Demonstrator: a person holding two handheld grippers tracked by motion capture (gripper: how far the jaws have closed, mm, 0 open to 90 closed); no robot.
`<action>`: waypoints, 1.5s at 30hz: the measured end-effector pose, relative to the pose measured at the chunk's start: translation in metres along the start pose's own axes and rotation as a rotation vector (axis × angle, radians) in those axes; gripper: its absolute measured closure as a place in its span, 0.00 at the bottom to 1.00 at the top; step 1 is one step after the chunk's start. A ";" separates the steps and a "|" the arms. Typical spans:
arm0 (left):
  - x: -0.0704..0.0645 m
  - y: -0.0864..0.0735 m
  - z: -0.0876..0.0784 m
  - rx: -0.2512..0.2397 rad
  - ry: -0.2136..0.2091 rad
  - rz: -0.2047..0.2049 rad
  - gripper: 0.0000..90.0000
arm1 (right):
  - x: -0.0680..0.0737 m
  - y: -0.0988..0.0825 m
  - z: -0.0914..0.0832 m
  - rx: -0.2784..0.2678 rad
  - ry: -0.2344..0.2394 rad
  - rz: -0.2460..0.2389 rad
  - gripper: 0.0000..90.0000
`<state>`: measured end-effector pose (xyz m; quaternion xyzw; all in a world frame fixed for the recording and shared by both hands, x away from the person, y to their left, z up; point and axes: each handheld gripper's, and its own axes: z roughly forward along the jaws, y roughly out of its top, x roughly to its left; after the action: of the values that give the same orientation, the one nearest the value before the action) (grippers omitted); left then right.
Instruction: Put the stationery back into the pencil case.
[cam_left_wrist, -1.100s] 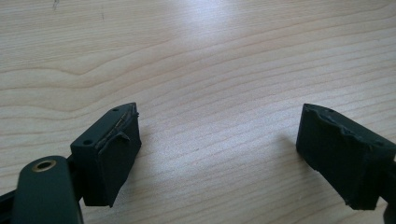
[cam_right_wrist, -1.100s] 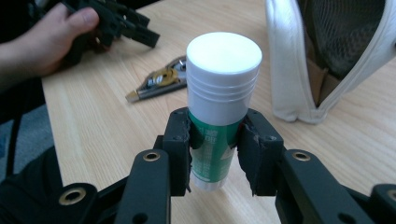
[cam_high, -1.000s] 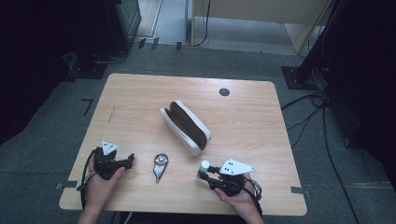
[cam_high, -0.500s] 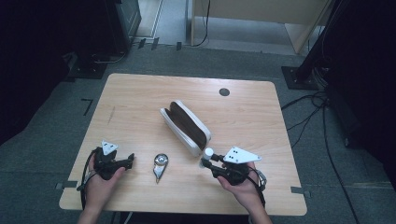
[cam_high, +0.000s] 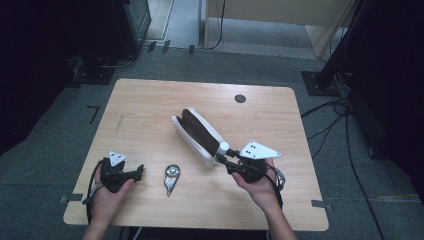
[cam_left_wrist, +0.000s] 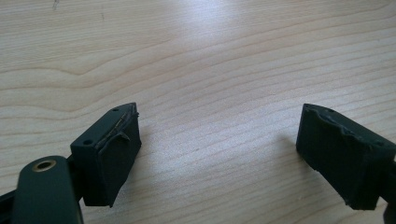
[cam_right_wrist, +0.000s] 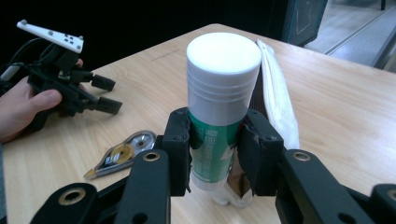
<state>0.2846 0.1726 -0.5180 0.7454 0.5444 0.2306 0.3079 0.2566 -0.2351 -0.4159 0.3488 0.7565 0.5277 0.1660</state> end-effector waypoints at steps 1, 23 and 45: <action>0.000 0.000 0.000 0.000 0.000 0.000 0.15 | -0.001 0.003 0.003 -0.005 -0.003 -0.004 0.73; 0.000 0.000 0.000 0.000 -0.005 0.002 0.15 | -0.013 0.006 0.059 0.095 -0.072 -0.016 0.73; 0.000 0.000 0.000 0.001 -0.005 0.003 0.15 | -0.015 0.003 0.077 0.183 -0.052 -0.017 0.73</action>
<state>0.2845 0.1726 -0.5180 0.7470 0.5426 0.2290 0.3085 0.3161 -0.1928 -0.4448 0.3697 0.7998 0.4458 0.1576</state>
